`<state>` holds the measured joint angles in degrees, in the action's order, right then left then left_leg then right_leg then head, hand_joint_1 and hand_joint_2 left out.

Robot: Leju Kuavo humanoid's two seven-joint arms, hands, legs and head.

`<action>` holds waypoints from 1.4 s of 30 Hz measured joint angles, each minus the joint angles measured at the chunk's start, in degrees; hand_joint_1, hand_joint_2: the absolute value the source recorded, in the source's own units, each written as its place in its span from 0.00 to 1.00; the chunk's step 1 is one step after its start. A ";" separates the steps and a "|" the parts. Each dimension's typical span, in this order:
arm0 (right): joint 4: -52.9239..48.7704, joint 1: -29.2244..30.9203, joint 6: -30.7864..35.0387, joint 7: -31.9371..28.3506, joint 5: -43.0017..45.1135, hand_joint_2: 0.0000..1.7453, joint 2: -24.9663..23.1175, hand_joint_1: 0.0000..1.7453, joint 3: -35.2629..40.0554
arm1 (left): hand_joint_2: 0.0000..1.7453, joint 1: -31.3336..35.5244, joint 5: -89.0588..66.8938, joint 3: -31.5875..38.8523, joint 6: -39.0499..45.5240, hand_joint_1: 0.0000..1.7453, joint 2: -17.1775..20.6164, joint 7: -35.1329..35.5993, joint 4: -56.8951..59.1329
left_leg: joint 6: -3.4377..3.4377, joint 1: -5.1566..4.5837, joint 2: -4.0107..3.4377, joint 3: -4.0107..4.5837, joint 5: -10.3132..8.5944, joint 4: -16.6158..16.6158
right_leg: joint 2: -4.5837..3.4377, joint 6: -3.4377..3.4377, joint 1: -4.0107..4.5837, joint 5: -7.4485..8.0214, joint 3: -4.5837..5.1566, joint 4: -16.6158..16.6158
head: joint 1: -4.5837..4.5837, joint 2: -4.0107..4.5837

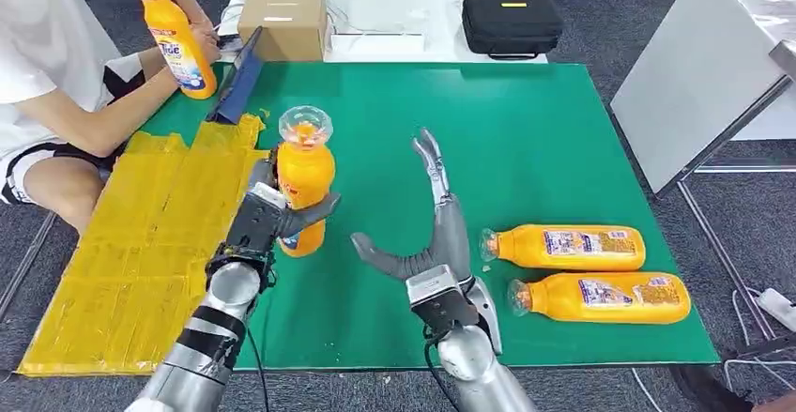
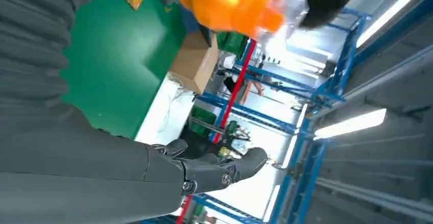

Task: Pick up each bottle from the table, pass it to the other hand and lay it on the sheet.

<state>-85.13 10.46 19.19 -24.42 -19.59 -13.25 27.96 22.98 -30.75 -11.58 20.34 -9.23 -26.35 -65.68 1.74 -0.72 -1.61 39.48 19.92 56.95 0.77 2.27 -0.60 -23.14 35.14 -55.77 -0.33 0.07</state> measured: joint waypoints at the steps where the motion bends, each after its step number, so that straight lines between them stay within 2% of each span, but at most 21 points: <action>1: -0.13 0.19 -0.24 0.51 0.29 1.00 0.13 0.00 -0.27 | 1.00 1.01 -3.08 0.02 2.49 1.00 0.29 1.05 1.01 | 0.00 0.00 0.01 0.00 0.00 0.00 | 0.00 0.00 0.00 0.00 0.00 0.00 | 0.00 0.00; 4: -0.29 1.27 -0.57 1.47 0.25 1.00 1.22 0.00 -1.55 | 1.00 5.15 -8.34 1.22 6.08 1.00 2.29 4.14 6.54 | 0.03 0.00 0.00 0.00 -0.03 0.00 | -0.01 0.01 0.00 0.03 0.00 0.00 | 0.00 0.00; 10: -1.73 1.61 0.04 1.58 -0.83 1.00 3.32 0.00 -4.11 | 1.00 10.46 -12.84 4.13 10.44 1.00 5.64 4.59 15.56 | 0.07 0.00 -0.04 0.00 -0.07 0.01 | 0.00 -0.09 0.00 0.10 0.00 -0.03 | 0.00 0.00; 14: -1.86 2.41 2.05 2.35 -3.14 1.00 4.77 0.00 -5.32 | 1.00 12.65 -25.60 4.35 17.76 1.00 7.44 9.29 21.88 | 0.07 -0.03 -0.05 0.04 -0.06 0.01 | 0.00 -0.09 0.00 0.10 0.00 -0.03 | -0.02 0.00; 17: -1.03 4.15 2.03 3.49 -4.24 1.00 6.80 0.00 -6.87 | 1.00 12.76 -39.47 4.63 19.29 1.00 9.56 14.01 24.54 | 0.06 -0.04 -0.10 0.04 -0.05 0.01 | -0.01 -0.09 0.00 0.10 0.03 -0.02 | 0.02 -0.02; 24: 2.62 7.62 0.46 5.39 -7.01 1.00 10.49 0.00 -8.57 | 1.00 11.89 -56.14 4.96 19.66 1.00 13.23 18.53 27.69 | 0.07 -0.03 -0.06 0.04 -0.07 0.01 | 0.00 -0.09 0.01 0.10 0.00 -0.04 | 0.00 0.00; 31: 6.58 10.01 0.02 5.36 -7.49 1.00 13.03 0.00 -9.38 | 1.00 9.88 -58.98 3.69 19.70 1.00 15.74 20.56 29.00 | 0.07 -0.03 -0.02 0.08 -0.07 0.01 | 0.01 -0.09 0.00 0.10 0.03 -0.03 | 0.00 0.00; 34: 7.67 11.12 -0.13 5.28 -8.26 1.00 13.14 0.00 -9.36 | 1.00 10.53 -59.06 0.43 19.74 1.00 16.51 23.80 30.95 | 0.07 -0.03 -0.04 0.08 -0.07 0.01 | 0.00 -0.09 0.00 0.10 0.03 -0.04 | -0.02 0.00; 35: 8.17 11.72 -0.48 5.28 -8.56 1.00 13.14 0.00 -9.29 | 1.00 10.86 -59.04 -1.03 19.74 0.82 16.75 23.93 32.00 | 0.07 -0.03 -0.05 0.08 -0.07 0.01 | 0.00 -0.09 0.01 0.10 0.03 -0.04 | 0.00 0.00; 36: 8.59 12.19 -0.59 5.19 -8.80 1.00 13.11 0.00 -9.16 | 1.00 11.11 -58.84 -2.01 19.74 0.49 16.83 23.84 32.76 | 0.07 -0.02 -0.05 0.07 -0.08 0.01 | 0.00 -0.09 0.01 0.10 0.03 -0.04 | 0.00 0.00; 42: 9.88 12.58 -0.26 3.92 -8.30 1.00 12.70 0.00 -8.77 | 1.00 10.84 -58.32 -4.20 19.74 0.49 16.68 22.14 34.68 | 0.08 -0.02 -0.04 0.08 -0.08 0.01 | 0.01 -0.09 0.00 0.10 0.03 -0.04 | 0.00 0.00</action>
<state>-75.25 23.04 18.93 -20.50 -27.89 -0.55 19.19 33.82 -89.07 -15.78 40.09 7.45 -4.22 -30.99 1.82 -0.74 -1.65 39.56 19.84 56.96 0.78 2.18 -0.59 -23.04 35.18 -55.81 -0.33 0.07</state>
